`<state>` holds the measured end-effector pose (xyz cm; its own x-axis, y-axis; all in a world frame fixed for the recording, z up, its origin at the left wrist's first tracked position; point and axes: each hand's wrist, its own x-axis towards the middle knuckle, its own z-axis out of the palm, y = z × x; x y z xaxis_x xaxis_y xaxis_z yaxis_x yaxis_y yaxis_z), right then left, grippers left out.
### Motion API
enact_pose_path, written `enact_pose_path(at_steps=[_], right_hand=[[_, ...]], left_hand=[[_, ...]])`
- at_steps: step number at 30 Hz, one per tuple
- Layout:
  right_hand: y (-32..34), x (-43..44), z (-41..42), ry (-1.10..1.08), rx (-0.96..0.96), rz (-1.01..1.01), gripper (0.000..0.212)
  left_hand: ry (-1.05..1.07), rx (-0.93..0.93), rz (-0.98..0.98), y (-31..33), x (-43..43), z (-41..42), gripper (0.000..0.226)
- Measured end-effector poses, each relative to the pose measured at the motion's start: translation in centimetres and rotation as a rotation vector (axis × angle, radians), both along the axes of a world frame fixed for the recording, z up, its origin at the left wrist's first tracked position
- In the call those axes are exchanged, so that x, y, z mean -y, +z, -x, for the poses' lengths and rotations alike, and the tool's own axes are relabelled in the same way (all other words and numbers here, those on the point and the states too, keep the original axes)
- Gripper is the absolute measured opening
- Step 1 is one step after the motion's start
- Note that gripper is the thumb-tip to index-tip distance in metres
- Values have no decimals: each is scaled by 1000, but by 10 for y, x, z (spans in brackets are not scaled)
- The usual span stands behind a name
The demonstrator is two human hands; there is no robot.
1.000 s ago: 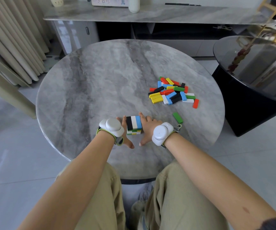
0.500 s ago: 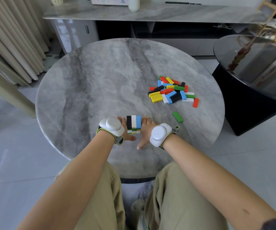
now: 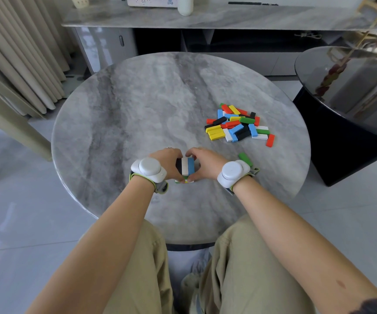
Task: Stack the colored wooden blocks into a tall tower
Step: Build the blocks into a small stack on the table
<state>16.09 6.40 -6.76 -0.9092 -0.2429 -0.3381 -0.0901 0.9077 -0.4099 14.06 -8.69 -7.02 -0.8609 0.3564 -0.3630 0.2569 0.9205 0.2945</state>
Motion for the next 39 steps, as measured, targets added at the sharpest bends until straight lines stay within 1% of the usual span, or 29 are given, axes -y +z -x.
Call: enact_pose_path(at_steps=[2,4,14,23,25,29,31,35,39], right_hand=[[-1,0,1,16,-18,-18,67],[-1,1,1,24,-36,-31,64],[0,3,1,43,-64,-76,52],[-2,4,2,36,-63,-74,54],[-3,4,2,39,-56,-70,61],[-4,-1,1,30,26,-95,103],[-6,-4,0,10,98,-112,115],[-12,-5,-1,-32,242,-51,125],[-13,-3,0,-68,266,8,128]], left_hand=[[-5,-38,-1,1,-2,0,52],[-6,-55,11,1,-2,-1,48],[-14,-89,84,1,-8,-2,44],[-18,-90,129,-2,-11,-1,46],[-21,-87,143,-4,-12,-1,50],[-13,-12,104,-8,-5,1,78],[-2,45,100,-8,-2,1,85],[9,119,66,-7,-6,0,99],[23,138,51,-7,-8,1,108]])
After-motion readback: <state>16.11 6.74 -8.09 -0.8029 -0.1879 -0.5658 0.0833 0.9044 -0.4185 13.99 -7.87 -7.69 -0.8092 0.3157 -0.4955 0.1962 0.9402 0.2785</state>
